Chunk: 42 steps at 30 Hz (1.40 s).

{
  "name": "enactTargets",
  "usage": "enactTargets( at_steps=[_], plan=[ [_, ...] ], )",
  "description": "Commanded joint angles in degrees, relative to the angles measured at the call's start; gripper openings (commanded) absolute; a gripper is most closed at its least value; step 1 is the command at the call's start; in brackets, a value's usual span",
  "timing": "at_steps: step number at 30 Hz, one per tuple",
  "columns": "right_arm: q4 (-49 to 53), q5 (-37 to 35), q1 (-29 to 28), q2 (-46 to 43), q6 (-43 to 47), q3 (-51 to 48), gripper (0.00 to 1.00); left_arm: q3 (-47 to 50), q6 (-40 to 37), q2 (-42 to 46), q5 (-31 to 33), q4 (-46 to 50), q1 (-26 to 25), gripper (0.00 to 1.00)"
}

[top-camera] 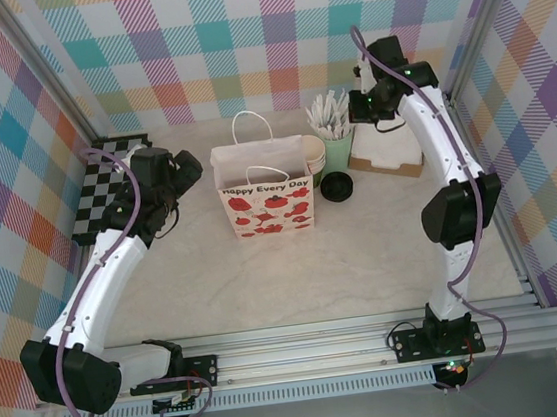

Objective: Pack the takeout coffee

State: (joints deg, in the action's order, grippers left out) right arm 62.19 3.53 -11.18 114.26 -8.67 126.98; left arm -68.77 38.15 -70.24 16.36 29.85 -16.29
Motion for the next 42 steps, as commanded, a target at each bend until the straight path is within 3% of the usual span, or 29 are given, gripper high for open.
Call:
enactTargets(
  at_steps=[1, 7, 12, 13, 15, 18, 21, 24, 28, 31, 34, 36, 39, 42],
  plan=[
    [0.91, 0.17, 0.37, -2.80, 1.00, 1.52, 0.06, -1.45, -0.14, -0.30, -0.53, -0.68, 0.47, 1.00],
    [0.81, -1.07, 0.37, -2.95, 0.98, 1.52, 0.06, -1.43, -0.95, -0.39, -1.68, -1.12, 0.47, 1.00],
    [-2.77, -9.39, -0.11, -4.43, -0.36, -1.28, 0.00, -1.43, -1.59, -0.42, -2.20, -1.19, 0.47, 1.00],
    [-4.26, -6.92, -0.23, -4.99, 1.13, -2.37, 0.00, -1.43, -1.67, -0.51, -2.28, -1.26, 0.47, 1.00],
    [-0.61, -3.93, -0.59, -2.49, 3.26, 1.29, 0.00, -1.36, -2.24, -0.51, -3.00, -1.85, 0.47, 1.00],
    [3.40, -11.11, -0.77, 0.70, 1.33, 6.54, 0.00, -1.36, -3.45, -0.61, -5.48, -3.31, 0.48, 1.00],
    [1.09, -0.62, -0.77, -0.07, 4.54, 3.81, 0.01, -1.45, -5.02, -0.58, -7.76, -4.35, 0.47, 1.00],
    [10.87, -9.53, -1.12, 6.31, 1.30, 15.09, 0.00, -1.69, -6.04, -0.55, -8.88, -4.80, 0.47, 1.00],
    [-4.13, 1.45, -1.40, -0.68, 0.50, 0.37, 0.00, -1.80, -7.41, -0.43, -10.09, -5.42, 0.47, 1.00],
    [5.62, -4.70, -2.09, 4.87, 0.32, 11.43, 0.00, -1.68, -7.90, -0.45, -10.88, -5.91, 0.47, 1.00],
    [-2.40, 1.44, -2.35, -0.39, 0.54, 6.21, 0.00, -1.99, -8.78, -0.86, -12.05, -6.29, 0.47, 1.00],
    [-4.36, 1.44, -2.44, -1.71, 0.56, 4.70, 0.00, -2.39, -8.97, -1.33, -12.36, -6.21, 0.47, 1.00],
    [0.88, -2.16, -2.55, 0.59, 0.53, 8.96, 0.00, -2.32, -8.74, -1.76, -12.64, -6.88, 0.47, 1.00],
    [-6.72, 2.84, -2.77, -4.92, -0.15, 1.71, 0.00, -2.76, -9.18, -2.19, -13.51, -6.93, 0.47, 1.00]
  ],
)
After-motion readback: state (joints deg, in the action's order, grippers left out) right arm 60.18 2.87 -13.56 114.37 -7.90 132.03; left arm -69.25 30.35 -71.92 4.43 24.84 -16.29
